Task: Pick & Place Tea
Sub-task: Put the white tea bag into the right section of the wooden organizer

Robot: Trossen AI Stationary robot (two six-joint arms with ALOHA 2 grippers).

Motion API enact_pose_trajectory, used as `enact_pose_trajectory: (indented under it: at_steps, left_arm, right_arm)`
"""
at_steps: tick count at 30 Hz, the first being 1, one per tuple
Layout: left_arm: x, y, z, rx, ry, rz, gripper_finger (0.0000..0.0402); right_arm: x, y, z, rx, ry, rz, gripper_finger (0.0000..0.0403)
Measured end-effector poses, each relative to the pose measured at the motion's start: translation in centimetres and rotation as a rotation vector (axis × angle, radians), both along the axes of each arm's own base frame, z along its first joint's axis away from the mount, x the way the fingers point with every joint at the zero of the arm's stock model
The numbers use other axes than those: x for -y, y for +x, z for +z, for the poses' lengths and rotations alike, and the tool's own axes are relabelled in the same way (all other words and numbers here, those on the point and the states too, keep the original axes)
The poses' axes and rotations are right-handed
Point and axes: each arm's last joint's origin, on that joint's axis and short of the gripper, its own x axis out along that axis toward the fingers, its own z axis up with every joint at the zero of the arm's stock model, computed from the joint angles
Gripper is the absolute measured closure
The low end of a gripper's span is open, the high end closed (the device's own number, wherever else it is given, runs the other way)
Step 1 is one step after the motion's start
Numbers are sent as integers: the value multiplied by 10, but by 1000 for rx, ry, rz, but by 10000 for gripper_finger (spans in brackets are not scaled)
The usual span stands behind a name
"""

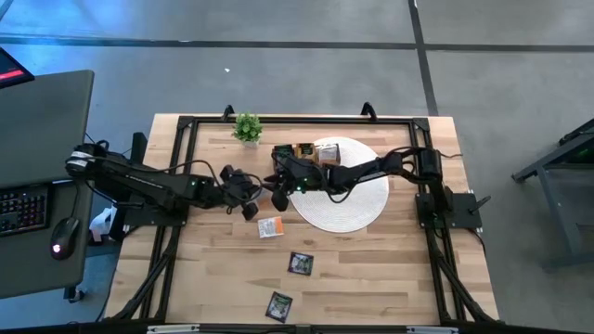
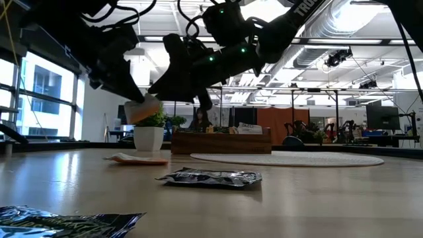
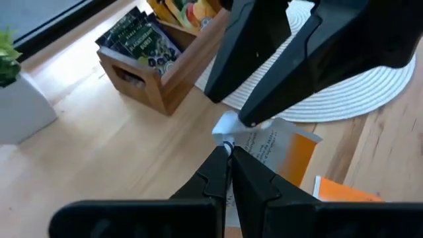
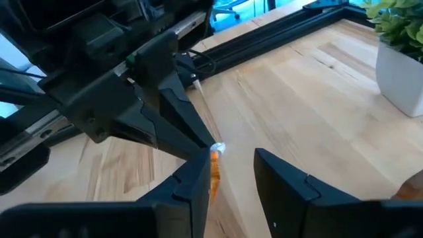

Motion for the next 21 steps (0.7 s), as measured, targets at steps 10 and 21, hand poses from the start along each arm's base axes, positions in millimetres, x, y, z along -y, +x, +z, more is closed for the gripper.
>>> enact_pose_trajectory:
  at_steps: [10, 21]
  left_arm:
    - [0, 3, -1, 2, 13, -15, 392]
    - [0, 2, -3, -23, 17, -14, 392]
  right_arm:
    - [-2, 0, 1, 3, -47, 65, 375]
    - [-1, -1, -1, -32, -98, 53, 369]
